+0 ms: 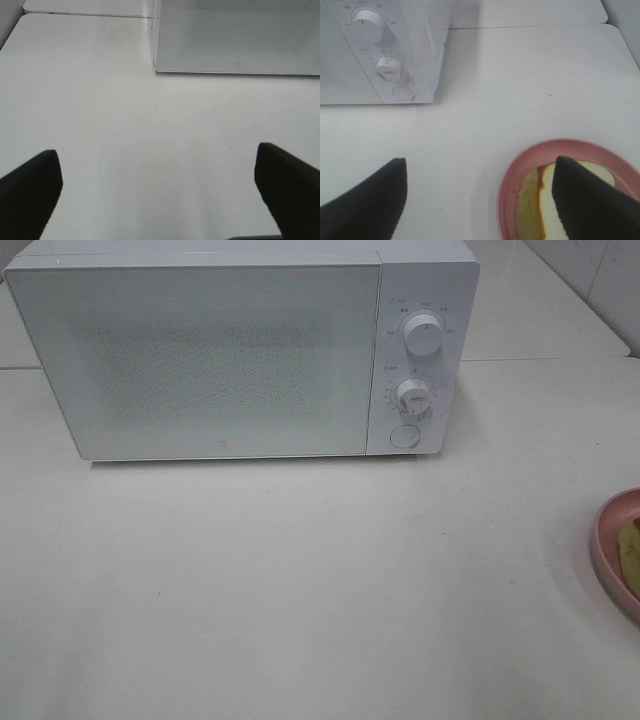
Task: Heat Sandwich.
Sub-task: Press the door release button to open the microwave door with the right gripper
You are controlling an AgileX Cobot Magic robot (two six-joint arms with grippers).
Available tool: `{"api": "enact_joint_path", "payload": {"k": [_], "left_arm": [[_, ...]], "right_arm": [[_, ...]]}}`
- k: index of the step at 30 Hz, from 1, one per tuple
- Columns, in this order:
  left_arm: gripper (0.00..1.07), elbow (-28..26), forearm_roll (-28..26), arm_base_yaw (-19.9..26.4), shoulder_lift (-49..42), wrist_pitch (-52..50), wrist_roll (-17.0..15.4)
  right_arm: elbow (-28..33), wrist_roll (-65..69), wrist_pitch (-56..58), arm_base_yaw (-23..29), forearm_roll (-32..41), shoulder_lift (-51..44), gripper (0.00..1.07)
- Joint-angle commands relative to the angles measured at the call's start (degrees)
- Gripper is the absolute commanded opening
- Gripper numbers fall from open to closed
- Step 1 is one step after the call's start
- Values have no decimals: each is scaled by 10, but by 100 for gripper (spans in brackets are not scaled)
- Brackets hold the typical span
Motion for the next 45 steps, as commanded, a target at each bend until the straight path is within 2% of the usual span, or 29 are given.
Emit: {"api": "enact_joint_path", "payload": {"k": [1,14,20,22,24,26,29,30,34,35,36,39,40,42,45], "left_arm": [[103,3,-3,1,-15,-7,-3],[103,3,-3,1,-15,-7,-3],[103,3,-3,1,-15,-7,-3],[103,3,-3,1,-15,-7,-3],[103,3,-3,1,-15,-7,-3],[103,3,-3,1,-15,-7,-3],[103,3,-3,1,-15,-7,-3],[103,3,-3,1,-15,-7,-3],[103,3,-3,1,-15,-7,-3],[103,3,-3,1,-15,-7,-3],[103,3,-3,1,-15,-7,-3],[103,3,-3,1,-15,-7,-3],[103,3,-3,1,-15,-7,-3],[103,3,-3,1,-15,-7,-3],[103,3,-3,1,-15,-7,-3]], "right_arm": [[-5,-2,-48,-3,-3,37,76],[-5,0,-201,-3,-3,170,76],[8,0,-315,-3,-3,223,76],[34,-2,-396,10,-3,251,76],[43,-3,-426,15,-3,258,76],[66,-25,-503,41,-1,281,76],[77,-45,-541,62,8,299,76],[85,-74,-578,85,41,317,76],[89,-128,-612,113,109,344,76],[92,-167,-642,133,158,365,76],[93,-179,-652,142,178,376,76],[93,-203,-680,165,221,397,76],[93,-216,-715,190,250,416,76],[93,-220,-729,201,260,425,76],[93,-236,-791,245,305,464,76]]}}
